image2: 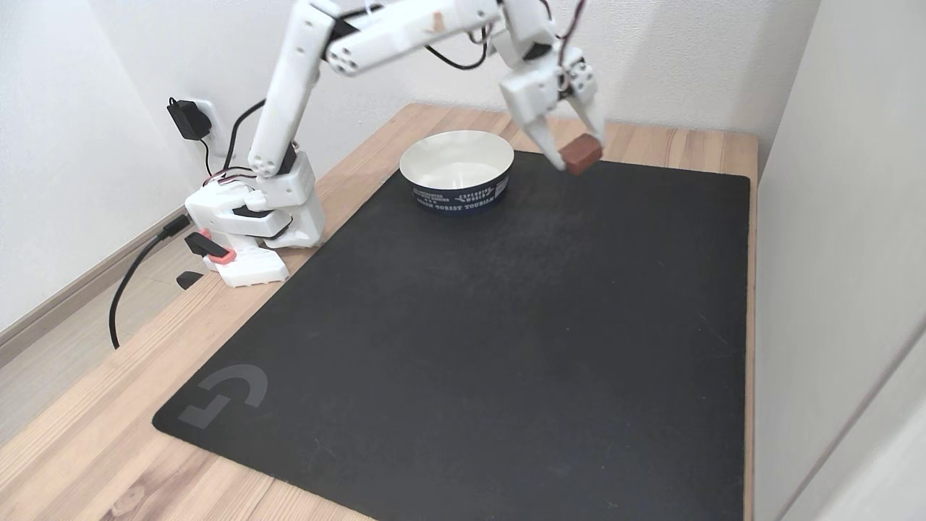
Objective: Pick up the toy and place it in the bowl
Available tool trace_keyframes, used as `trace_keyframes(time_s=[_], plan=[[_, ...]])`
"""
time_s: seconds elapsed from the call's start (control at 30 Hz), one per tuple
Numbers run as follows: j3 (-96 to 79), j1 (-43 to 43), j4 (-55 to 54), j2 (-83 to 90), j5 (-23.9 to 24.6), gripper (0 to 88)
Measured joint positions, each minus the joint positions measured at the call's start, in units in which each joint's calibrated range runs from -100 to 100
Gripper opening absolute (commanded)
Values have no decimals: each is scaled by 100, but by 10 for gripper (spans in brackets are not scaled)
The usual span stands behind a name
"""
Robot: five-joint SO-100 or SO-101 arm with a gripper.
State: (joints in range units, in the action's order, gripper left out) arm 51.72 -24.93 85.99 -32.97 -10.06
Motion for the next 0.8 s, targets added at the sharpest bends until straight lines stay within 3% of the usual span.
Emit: trace_keyframes(time_s=[0.23,0.47,0.8], plan=[[-1871,-549,-17,1590,417,23],[-4119,-1273,-1038,3122,793,23],[-7775,-1656,-2102,4871,855,23]])
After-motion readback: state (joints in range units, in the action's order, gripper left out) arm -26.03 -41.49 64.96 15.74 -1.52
